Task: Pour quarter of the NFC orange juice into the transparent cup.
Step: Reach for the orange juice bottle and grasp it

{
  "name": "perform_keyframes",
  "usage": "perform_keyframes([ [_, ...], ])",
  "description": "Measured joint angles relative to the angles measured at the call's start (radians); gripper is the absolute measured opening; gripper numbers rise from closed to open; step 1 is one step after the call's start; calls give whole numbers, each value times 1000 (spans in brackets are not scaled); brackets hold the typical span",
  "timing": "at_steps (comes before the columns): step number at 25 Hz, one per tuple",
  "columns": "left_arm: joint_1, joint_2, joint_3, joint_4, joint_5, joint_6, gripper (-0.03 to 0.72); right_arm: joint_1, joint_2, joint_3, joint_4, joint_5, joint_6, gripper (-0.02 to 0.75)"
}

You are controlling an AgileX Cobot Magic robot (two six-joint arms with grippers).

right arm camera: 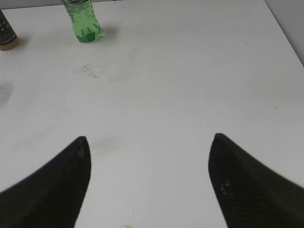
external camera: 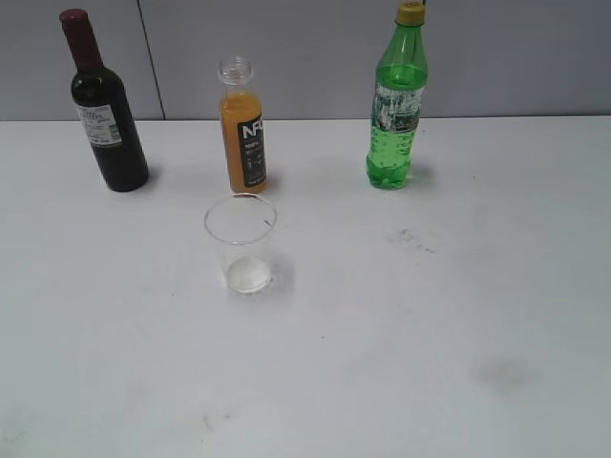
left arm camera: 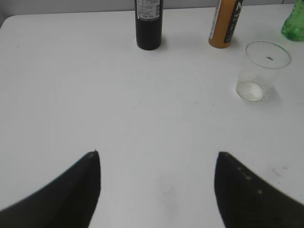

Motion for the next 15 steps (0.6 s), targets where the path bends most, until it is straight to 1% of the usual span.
perform_keyframes([
  [15,0,0,0,0,0,0,569,0,0,0,0,0,0,591],
])
